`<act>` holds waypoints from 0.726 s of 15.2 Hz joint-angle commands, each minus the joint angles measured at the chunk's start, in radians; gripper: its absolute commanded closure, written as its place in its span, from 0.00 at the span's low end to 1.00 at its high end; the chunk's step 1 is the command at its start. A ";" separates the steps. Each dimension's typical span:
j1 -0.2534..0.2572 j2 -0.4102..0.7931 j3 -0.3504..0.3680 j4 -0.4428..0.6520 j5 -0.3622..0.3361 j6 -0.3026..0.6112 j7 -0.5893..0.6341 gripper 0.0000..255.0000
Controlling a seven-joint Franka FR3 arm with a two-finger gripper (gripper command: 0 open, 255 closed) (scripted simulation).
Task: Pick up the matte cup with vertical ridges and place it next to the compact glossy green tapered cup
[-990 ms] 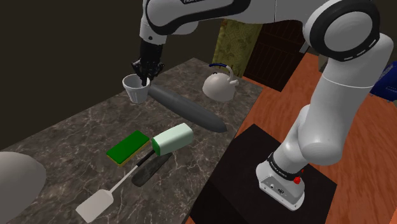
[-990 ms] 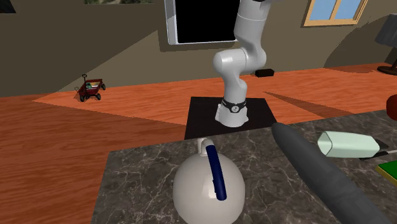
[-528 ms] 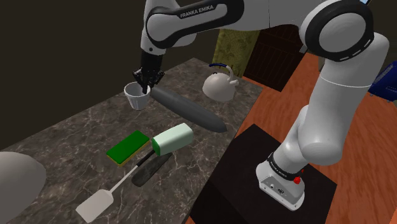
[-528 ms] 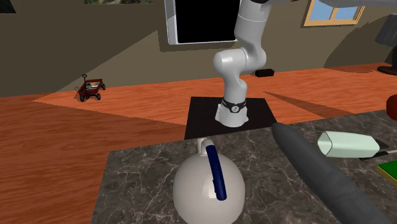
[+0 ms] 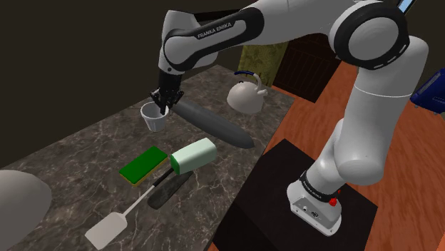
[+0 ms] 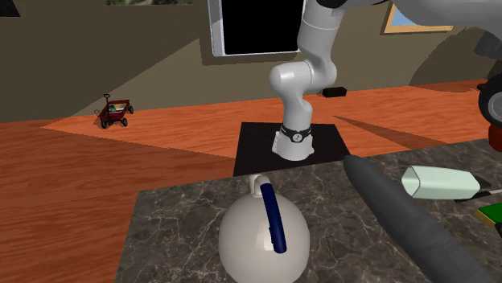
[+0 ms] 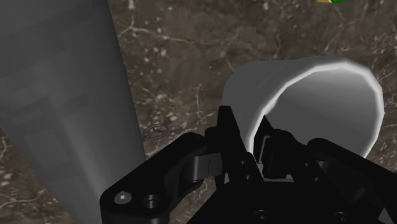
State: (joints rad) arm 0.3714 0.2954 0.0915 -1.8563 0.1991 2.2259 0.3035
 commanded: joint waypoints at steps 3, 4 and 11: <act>-0.001 0.008 0.000 -0.009 0.002 0.018 -0.005 1.00; -0.001 0.008 0.000 -0.009 0.002 0.018 -0.005 1.00; -0.001 0.008 0.000 -0.009 0.002 0.018 -0.005 0.00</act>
State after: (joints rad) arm 0.3705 0.3038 0.0914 -1.8651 0.2009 2.2434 0.2985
